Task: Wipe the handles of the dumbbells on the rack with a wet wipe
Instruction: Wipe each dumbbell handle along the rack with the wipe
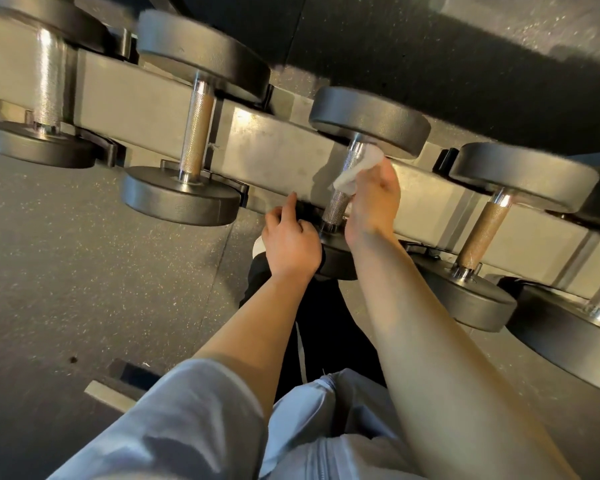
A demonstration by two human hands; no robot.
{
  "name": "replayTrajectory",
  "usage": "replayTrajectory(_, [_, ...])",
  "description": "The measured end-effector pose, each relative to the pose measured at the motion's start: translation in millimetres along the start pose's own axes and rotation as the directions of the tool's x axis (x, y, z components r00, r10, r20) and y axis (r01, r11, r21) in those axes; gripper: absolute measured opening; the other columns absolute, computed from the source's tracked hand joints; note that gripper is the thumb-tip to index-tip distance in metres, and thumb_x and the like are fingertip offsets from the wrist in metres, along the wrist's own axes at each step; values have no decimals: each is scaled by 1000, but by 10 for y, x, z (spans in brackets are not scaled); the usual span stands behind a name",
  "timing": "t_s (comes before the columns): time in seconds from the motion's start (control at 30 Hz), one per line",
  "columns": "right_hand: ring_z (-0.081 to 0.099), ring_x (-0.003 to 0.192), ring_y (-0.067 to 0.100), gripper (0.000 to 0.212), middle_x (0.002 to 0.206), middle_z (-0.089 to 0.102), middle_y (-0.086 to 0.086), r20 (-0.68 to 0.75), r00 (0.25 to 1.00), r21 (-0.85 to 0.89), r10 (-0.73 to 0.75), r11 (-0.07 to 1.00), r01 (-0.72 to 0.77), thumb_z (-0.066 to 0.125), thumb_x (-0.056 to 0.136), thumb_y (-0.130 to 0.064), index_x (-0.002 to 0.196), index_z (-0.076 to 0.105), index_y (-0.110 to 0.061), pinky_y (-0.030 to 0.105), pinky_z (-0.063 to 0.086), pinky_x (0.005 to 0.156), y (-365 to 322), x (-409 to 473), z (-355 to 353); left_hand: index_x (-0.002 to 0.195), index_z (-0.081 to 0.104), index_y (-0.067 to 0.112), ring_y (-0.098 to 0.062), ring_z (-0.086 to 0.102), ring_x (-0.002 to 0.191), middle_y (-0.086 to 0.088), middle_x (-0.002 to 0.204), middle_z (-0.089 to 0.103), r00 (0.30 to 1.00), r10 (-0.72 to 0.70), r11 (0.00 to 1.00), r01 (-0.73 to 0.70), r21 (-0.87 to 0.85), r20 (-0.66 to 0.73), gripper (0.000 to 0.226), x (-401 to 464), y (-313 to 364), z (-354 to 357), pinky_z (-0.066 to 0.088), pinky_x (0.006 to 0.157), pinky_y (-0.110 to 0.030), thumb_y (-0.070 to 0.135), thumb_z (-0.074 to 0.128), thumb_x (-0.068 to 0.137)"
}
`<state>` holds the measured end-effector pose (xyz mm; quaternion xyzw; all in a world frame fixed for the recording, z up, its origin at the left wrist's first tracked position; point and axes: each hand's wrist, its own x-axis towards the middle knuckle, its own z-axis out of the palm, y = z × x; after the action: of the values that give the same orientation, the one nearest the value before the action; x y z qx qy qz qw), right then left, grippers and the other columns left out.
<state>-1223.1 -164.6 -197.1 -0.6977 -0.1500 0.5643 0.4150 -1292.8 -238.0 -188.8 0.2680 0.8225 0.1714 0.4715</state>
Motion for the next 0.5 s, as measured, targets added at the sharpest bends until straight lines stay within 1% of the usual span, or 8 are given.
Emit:
replayTrajectory(0.07, [56,88,12,35,97,58,1,-121,992,-26,-25,999,22,54,85,9,99,51,-23,26,48,82,3,73,83,151,27,23,-32,26,138,-10,150,30,1000,1,1000,-1,-1,13,55,-1,-13,-6,19,114,-37,12,36,98])
replayTrajectory(0.17, [55,85,19,32,91,55,2,-150,989,-80,-1,997,-11,73,73,-13,89,46,-21,25,41,79,-8,224,229,151,27,24,-32,27,137,-10,150,28,1000,3,1000,-3,-10,28,55,8,-19,-7,20,114,-40,13,36,98])
replayTrajectory(0.2, [56,92,21,28,97,58,3,-119,993,-208,-16,978,-9,71,78,-21,98,51,-18,22,37,77,-32,240,270,151,26,24,-33,26,137,-10,151,28,1000,4,1000,-3,-12,30,55,7,-18,-7,20,114,-40,13,35,98])
replayTrajectory(0.27, [55,112,25,40,120,60,7,-88,996,-480,-20,877,-25,54,94,-32,127,47,-9,19,32,77,-58,261,324,152,24,24,-33,24,138,-10,151,26,999,2,1000,-2,-5,44,55,12,-16,-14,18,115,-40,14,35,99])
replayTrajectory(0.33, [54,116,25,45,127,58,9,-105,994,-568,-23,822,-41,46,98,-33,134,41,-6,22,36,78,-75,313,354,152,22,24,-32,24,137,-11,151,25,998,-1,1000,0,8,64,55,12,-15,-29,18,114,-40,15,35,99])
replayTrajectory(0.37, [57,110,24,42,121,61,8,-115,993,-594,-15,803,-56,47,97,-32,131,44,-6,22,37,77,-97,330,381,152,21,24,-32,24,137,-11,151,25,997,2,1000,-3,15,71,55,9,-15,-37,18,114,-40,15,35,100])
replayTrajectory(0.43, [56,88,19,27,92,59,-3,-124,992,-601,22,794,-93,51,95,-29,114,53,-9,19,35,72,-197,301,423,152,21,25,-34,25,136,-12,151,25,997,10,1000,-12,19,80,55,11,-15,-50,19,113,-41,15,35,100])
replayTrajectory(0.5, [56,84,23,15,74,49,-7,-111,991,-546,71,829,-121,57,92,-26,87,51,-13,21,39,71,-221,299,410,152,21,25,-35,25,135,-12,151,24,996,11,1000,-12,14,86,55,20,-28,-50,20,113,-42,16,35,100])
